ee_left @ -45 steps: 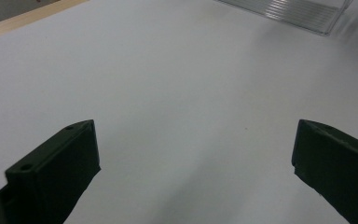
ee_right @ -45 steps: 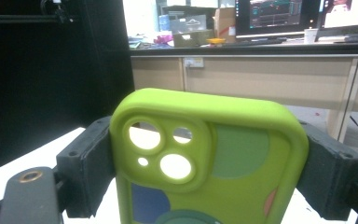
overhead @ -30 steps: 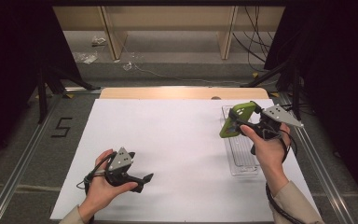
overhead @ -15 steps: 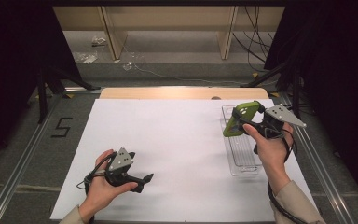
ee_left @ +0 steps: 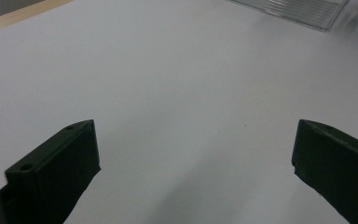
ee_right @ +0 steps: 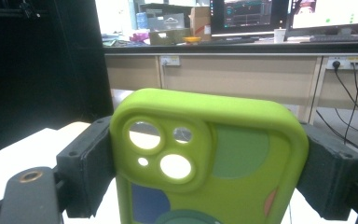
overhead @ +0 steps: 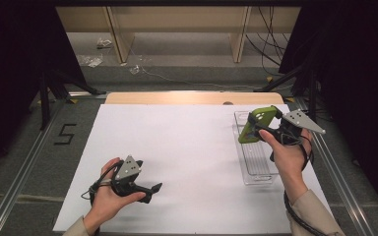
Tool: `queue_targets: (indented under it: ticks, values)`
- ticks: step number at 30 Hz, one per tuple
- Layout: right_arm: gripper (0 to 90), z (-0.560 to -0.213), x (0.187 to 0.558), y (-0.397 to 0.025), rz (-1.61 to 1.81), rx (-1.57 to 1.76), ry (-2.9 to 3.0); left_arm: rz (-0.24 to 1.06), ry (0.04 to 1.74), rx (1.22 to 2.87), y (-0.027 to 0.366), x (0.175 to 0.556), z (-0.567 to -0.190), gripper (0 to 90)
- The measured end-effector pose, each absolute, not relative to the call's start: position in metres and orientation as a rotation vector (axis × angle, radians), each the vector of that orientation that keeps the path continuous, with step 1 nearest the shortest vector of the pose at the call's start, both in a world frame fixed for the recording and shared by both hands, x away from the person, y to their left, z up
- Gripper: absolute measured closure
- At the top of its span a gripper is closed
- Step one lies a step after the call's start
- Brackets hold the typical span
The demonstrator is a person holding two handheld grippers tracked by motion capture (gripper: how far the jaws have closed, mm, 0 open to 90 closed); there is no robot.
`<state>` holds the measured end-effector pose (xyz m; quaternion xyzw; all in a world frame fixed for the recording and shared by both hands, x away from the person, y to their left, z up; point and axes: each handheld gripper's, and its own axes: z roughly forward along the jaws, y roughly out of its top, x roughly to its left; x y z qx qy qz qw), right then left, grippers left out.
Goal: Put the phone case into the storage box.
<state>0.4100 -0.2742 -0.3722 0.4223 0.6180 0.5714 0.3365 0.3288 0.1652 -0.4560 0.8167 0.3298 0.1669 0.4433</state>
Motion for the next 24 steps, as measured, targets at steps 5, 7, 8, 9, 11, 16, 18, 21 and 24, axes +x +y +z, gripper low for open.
queue_targets:
  ticks: [5,7,8,9,11,16,18,21,24]
  values:
    - [17.1,-0.3727,0.4105,-0.2749,1.484,1.106,1.611,0.415,0.818,2.024,0.1653,0.3289,-0.4562,0.1]
    - [17.2,-0.3728,0.4108,-0.2755,1.483,1.105,1.609,0.414,0.817,2.024,0.1652,0.3288,-0.4562,0.1]
    - [17.1,-0.3728,0.4108,-0.2757,1.482,1.106,1.609,0.415,0.817,2.025,0.1652,0.3288,-0.4562,0.1]
    - [17.1,-0.3729,0.4109,-0.2760,1.483,1.106,1.607,0.415,0.817,2.024,0.1651,0.3288,-0.4563,0.1]
    - [17.1,-0.3730,0.4109,-0.2765,1.479,1.108,1.609,0.415,0.818,2.025,0.1651,0.3288,-0.4563,0.1]
    - [17.1,-0.3731,0.4114,-0.2780,1.474,1.111,1.606,0.416,0.819,2.025,0.1651,0.3289,-0.4565,0.1]
    - [17.1,-0.3734,0.4118,-0.2786,1.472,1.111,1.603,0.414,0.818,2.026,0.1651,0.3289,-0.4565,0.1]
    - [17.2,-0.3739,0.4122,-0.2790,1.470,1.114,1.603,0.415,0.817,2.025,0.1649,0.3288,-0.4565,0.1]
    - [17.1,-0.3743,0.4128,-0.2796,1.465,1.114,1.603,0.414,0.818,2.024,0.1650,0.3288,-0.4565,0.1]
